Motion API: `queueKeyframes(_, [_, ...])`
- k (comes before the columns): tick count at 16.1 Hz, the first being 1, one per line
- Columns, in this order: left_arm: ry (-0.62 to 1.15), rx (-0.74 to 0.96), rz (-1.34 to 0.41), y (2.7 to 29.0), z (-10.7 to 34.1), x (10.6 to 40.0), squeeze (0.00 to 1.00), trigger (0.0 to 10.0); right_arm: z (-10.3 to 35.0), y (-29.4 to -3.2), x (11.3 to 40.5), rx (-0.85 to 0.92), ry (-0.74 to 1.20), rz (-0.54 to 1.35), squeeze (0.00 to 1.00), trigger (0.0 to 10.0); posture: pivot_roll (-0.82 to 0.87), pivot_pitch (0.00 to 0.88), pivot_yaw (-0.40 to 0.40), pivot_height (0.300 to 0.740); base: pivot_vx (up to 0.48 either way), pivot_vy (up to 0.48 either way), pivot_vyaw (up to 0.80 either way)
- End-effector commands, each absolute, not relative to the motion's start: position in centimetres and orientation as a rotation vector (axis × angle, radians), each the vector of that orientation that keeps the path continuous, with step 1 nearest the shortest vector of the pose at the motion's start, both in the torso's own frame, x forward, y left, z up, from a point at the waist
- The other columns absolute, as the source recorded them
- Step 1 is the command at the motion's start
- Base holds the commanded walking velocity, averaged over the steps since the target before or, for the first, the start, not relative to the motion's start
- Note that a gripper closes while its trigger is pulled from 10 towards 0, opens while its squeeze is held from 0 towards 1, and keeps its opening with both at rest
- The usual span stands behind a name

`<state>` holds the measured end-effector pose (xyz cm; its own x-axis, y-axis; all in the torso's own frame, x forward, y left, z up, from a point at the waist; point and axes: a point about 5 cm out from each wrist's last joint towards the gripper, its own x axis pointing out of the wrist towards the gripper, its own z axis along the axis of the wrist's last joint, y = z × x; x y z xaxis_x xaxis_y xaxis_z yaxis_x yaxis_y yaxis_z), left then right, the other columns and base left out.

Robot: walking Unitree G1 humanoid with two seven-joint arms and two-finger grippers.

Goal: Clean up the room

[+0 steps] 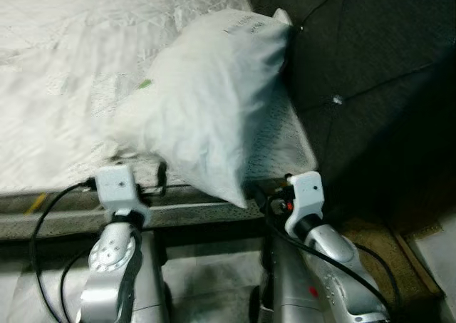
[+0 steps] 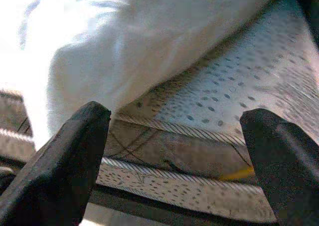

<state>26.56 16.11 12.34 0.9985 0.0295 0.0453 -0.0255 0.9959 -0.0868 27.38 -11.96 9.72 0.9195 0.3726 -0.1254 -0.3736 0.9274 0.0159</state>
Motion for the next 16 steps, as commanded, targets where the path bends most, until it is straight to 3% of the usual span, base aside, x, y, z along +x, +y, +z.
queueKeyframes(1, [-0.027,-0.079,0.044,16.5,11.8,26.3,0.0,10.0,9.4,-11.7,27.3,-0.009,0.136,0.397,0.0,10.0,-0.08,0.18,-0.074,0.526,0.0,0.0,0.77])
queueKeyframes(6, [-0.032,-0.081,0.039,16.3,11.8,26.5,0.0,10.0,9.6,-11.5,27.7,-0.007,0.15,0.432,0.0,10.0,-0.08,0.172,-0.072,0.526,0.0,0.0,0.13])
queueKeyframes(15, [-0.059,-0.076,0.036,16.6,12.5,26.9,0.0,10.0,12.7,-11.4,32.3,0.134,0.191,0.354,0.0,10.0,-0.06,0.162,-0.058,0.526,0.0,0.0,0.0])
queueKeyframes(16, [-0.061,-0.074,0.036,16.7,12.6,27.0,0.0,10.0,12.5,-11.3,32.6,0.147,0.222,0.35,0.0,9.1,-0.05,0.162,-0.057,0.526,0.0,0.0,0.0])
